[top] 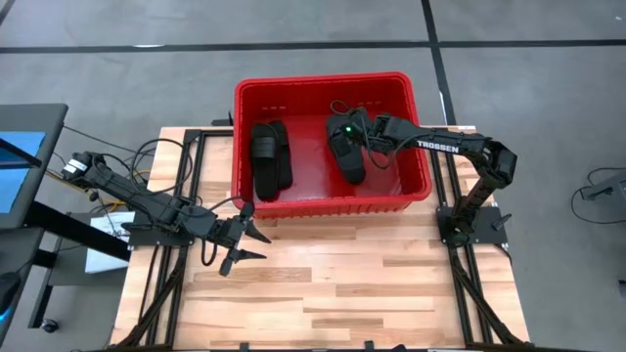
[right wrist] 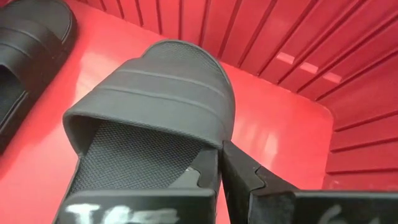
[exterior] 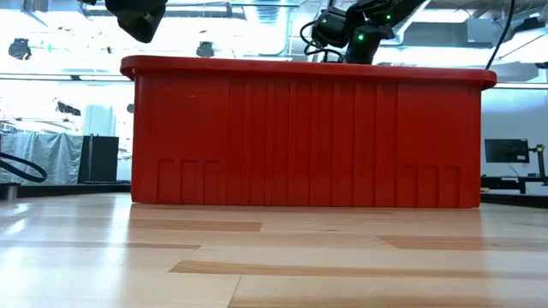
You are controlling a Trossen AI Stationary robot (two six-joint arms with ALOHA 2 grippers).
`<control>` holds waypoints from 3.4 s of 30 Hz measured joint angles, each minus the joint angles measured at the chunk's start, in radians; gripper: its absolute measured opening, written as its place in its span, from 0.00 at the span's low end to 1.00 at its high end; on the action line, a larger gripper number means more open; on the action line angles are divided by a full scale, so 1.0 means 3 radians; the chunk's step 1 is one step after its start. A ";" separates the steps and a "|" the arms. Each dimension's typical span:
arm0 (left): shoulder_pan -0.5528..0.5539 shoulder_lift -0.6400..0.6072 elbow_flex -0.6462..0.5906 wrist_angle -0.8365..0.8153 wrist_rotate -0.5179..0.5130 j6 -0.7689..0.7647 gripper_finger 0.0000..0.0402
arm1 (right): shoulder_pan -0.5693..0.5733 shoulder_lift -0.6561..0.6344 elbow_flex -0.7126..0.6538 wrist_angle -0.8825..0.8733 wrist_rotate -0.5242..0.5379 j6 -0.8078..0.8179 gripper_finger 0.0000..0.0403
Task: Pick and place slides into bin
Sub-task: Put the black slides into the red bin
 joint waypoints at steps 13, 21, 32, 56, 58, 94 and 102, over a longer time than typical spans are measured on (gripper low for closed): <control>-0.0001 0.0000 0.0000 0.0000 0.0000 0.0000 0.44 | 0.0000 0.0000 -0.0001 -0.0003 -0.0071 -0.0001 0.00; 0.0000 0.0000 0.0000 0.0000 0.0001 0.0000 0.44 | 0.0000 0.0000 -0.0001 -0.0075 -0.0072 -0.0001 0.00; 0.0000 0.0000 0.0000 0.0000 0.0001 0.0000 0.44 | 0.0000 0.0000 -0.0001 -0.0260 -0.0071 -0.0025 0.00; 0.0000 -0.0001 -0.0003 -0.0272 0.0002 -0.0001 0.44 | -0.0101 0.0485 0.0010 -0.0299 -0.0242 -0.0060 0.00; 0.0000 -0.0001 -0.0003 -0.0332 0.0002 -0.0001 0.44 | -0.0102 0.0485 0.0009 -0.0286 -0.0245 -0.0064 0.00; 0.0000 -0.0001 -0.0003 -0.0549 0.0005 -0.0001 0.44 | -0.0122 0.0432 0.0549 -0.0869 -0.0043 -0.0203 0.00; 0.0000 -0.0001 -0.0002 -0.0549 0.0003 -0.0001 0.44 | -0.0141 0.0430 0.0864 -0.1228 0.0089 -0.0219 0.00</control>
